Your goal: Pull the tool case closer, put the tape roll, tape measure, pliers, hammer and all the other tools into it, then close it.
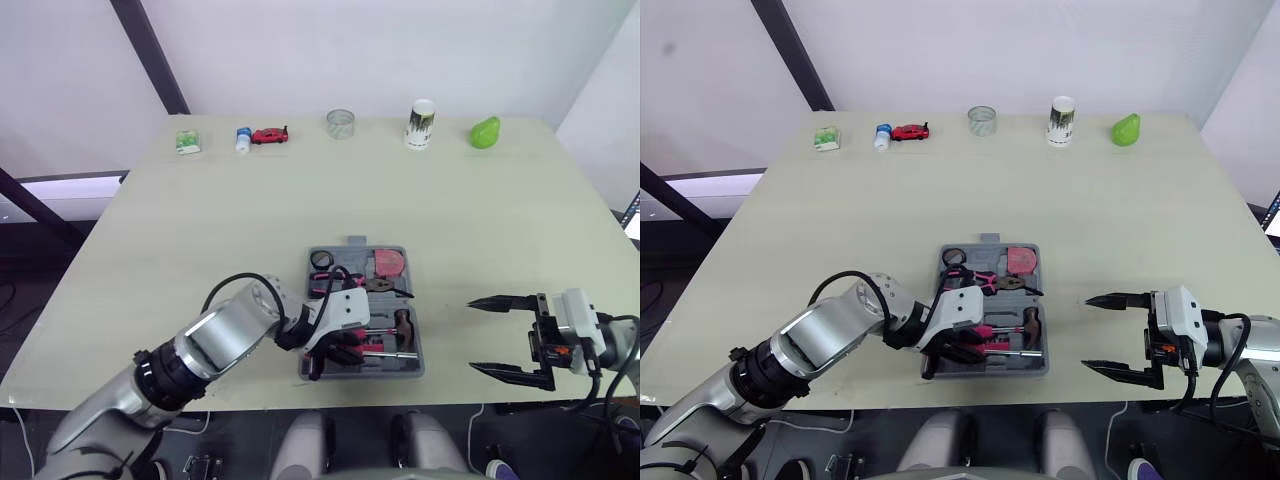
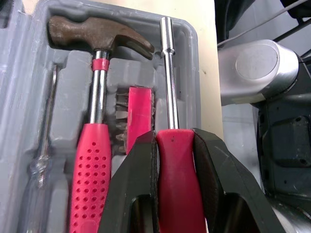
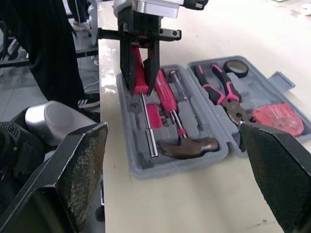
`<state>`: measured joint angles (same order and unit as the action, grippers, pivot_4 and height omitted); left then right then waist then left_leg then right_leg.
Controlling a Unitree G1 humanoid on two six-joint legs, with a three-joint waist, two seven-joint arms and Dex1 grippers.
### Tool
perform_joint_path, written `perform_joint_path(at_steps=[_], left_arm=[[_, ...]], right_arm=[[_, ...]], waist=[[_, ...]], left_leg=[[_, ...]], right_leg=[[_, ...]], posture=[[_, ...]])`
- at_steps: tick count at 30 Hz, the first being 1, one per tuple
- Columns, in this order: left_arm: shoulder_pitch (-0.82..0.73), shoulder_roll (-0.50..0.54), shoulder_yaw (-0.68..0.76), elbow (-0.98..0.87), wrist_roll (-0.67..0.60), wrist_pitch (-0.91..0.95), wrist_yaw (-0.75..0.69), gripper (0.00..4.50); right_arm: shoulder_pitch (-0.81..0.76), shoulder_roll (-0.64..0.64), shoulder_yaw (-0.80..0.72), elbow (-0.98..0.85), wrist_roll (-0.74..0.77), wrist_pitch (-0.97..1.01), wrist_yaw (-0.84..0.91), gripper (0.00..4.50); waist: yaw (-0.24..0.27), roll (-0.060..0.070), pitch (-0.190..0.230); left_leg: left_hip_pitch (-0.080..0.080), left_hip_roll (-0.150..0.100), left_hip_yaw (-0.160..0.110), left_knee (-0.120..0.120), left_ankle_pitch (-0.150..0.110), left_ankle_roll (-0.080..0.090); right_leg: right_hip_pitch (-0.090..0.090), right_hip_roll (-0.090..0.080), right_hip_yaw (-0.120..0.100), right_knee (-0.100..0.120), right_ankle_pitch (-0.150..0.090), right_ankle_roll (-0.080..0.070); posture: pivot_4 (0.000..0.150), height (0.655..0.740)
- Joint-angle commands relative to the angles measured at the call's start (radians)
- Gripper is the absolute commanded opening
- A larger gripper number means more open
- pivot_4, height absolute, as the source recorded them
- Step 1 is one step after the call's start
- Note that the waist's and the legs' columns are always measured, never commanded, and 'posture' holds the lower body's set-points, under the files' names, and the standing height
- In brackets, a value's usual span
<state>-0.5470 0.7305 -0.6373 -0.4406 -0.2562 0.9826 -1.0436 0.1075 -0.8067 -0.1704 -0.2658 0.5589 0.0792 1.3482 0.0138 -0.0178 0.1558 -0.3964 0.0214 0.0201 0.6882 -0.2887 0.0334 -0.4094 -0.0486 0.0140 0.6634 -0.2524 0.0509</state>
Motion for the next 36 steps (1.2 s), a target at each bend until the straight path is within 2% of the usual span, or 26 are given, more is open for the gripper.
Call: perform_joint_path(at_steps=[1, 11, 36], left_arm=[[-0.020, -0.017, -0.013, 0.002, 0.004, -0.005, -0.001, 0.58], [-0.011, -0.025, -0.032, -0.015, 0.000, 0.024, 0.011, 0.58], [0.016, -0.053, -0.069, -0.001, 0.015, 0.010, 0.050, 0.58]], right_arm=[[0.007, -0.013, -0.026, -0.027, 0.012, -0.014, 0.008, 4.50], [0.022, -0.019, -0.031, -0.093, 0.026, 0.032, -0.032, 4.50], [0.021, -0.013, -0.023, -0.106, 0.025, 0.036, -0.052, 4.50]], waist=[[0.000, 0.000, 0.000], [0.000, 0.000, 0.000], [0.001, 0.000, 0.000]], left_leg=[[0.000, 0.000, 0.000, 0.000, 0.000, 0.000], [0.000, 0.000, 0.000, 0.000, 0.000, 0.000], [0.000, 0.000, 0.000, 0.000, 0.000, 0.000]], right_leg=[[0.000, 0.000, 0.000, 0.000, 0.000, 0.000], [0.000, 0.000, 0.000, 0.000, 0.000, 0.000], [0.000, 0.000, 0.000, 0.000, 0.000, 0.000]], posture=[[0.150, 0.7400], [0.150, 0.7400], [0.150, 0.7400]])
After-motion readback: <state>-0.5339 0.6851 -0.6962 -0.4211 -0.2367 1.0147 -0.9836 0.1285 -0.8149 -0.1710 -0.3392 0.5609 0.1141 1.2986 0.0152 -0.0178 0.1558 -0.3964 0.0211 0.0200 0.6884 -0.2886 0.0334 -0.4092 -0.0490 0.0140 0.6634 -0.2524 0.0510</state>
